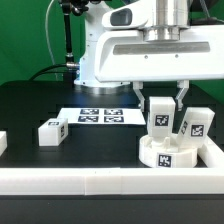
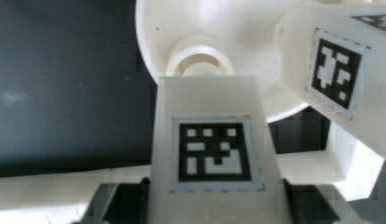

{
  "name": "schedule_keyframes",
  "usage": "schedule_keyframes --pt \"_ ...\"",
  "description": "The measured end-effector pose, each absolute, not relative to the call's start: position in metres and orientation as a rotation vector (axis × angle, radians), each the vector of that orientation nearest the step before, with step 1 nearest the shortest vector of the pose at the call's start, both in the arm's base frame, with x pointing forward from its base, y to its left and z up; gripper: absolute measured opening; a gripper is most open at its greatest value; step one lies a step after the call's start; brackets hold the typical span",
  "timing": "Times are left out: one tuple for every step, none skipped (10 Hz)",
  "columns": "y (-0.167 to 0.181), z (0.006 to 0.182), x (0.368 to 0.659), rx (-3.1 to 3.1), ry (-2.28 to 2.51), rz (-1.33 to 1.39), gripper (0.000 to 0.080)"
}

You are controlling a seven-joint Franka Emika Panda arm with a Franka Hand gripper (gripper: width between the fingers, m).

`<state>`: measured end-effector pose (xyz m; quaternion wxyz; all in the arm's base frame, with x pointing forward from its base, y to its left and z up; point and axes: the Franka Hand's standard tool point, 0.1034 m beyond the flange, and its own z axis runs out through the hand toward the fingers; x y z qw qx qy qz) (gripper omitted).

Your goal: Assemble stool

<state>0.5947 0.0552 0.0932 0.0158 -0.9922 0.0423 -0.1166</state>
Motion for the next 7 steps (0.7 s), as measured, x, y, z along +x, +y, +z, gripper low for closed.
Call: schedule_keyframes --pt "0.055 0.092 0.594 -3.087 0.132 -0.36 0.0337" --pt "0.055 0.091 0.592 -3.088 0.132 -0.356 0.0337" --pt "0.055 0.088 0.589 -3.089 0.131 -0.353 0.0337" --pt "0.055 0.085 0.587 -3.09 0.129 -0.373 0.0337" --pt "0.054 0.082 0.583 -3.092 0.127 -0.378 0.0337" --pt "0.053 0.079 0.58 -3.094 0.127 -0.376 0.0337" --pt "0.053 0.077 0.578 -3.095 0.126 -0.393 0.0337"
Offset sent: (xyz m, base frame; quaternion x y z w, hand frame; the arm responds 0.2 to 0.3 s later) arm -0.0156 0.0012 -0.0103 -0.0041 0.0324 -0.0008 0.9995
